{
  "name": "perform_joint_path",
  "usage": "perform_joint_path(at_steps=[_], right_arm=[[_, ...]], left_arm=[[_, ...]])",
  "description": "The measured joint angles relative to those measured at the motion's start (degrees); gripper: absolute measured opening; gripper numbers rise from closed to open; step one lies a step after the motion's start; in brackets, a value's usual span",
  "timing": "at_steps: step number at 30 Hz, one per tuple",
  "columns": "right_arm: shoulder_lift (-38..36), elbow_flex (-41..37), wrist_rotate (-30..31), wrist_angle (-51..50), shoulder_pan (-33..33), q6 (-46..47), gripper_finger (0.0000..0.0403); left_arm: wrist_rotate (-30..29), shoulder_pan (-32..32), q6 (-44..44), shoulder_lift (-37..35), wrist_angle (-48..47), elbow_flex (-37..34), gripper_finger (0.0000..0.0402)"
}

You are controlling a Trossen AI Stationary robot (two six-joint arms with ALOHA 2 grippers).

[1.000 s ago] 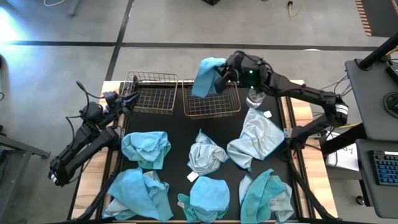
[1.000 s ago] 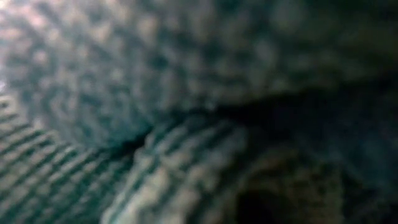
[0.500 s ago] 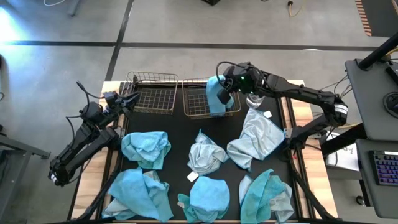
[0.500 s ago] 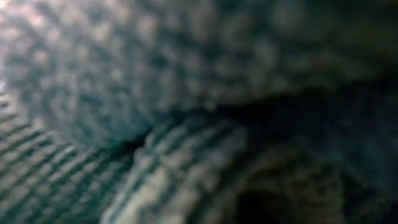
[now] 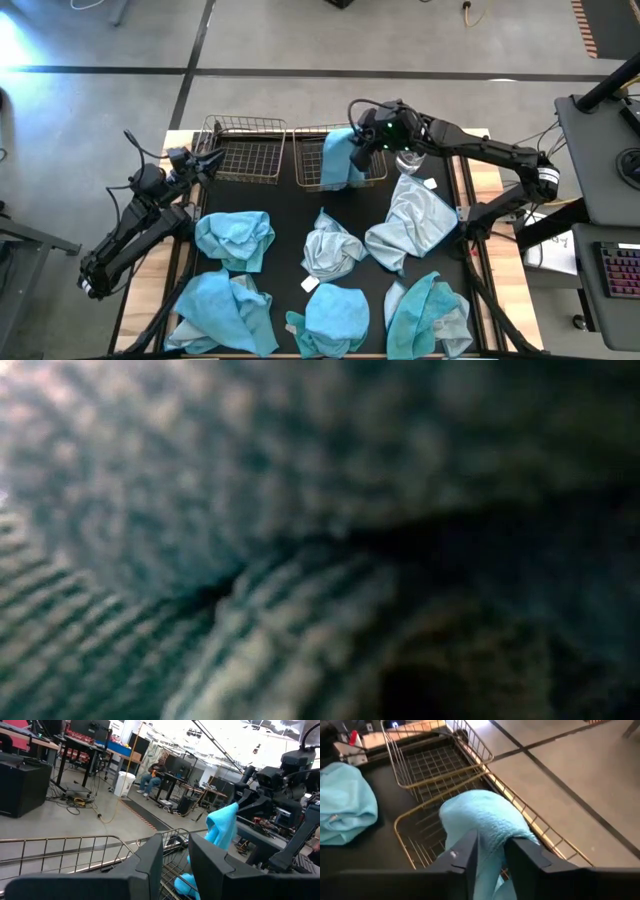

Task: Sort microfiber towel by color & place in baskets
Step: Put the blue microfiber towel into the right wire basket

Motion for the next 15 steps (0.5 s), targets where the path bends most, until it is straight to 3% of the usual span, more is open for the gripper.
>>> perform_joint_path(at_steps=[7, 15], right_arm=[[0.0, 0.0, 0.1, -5.6, 0.0, 0.0, 0.0142], [0.0, 0.0, -0.1, -13.3, 0.0, 0.0, 0.0155]], left_arm=[[0.0, 0.0, 0.0, 0.0, -0.4, 0.0, 0.0079], [0.0, 0.0, 0.0, 0.0, -0.4, 0.0, 0.0079]])
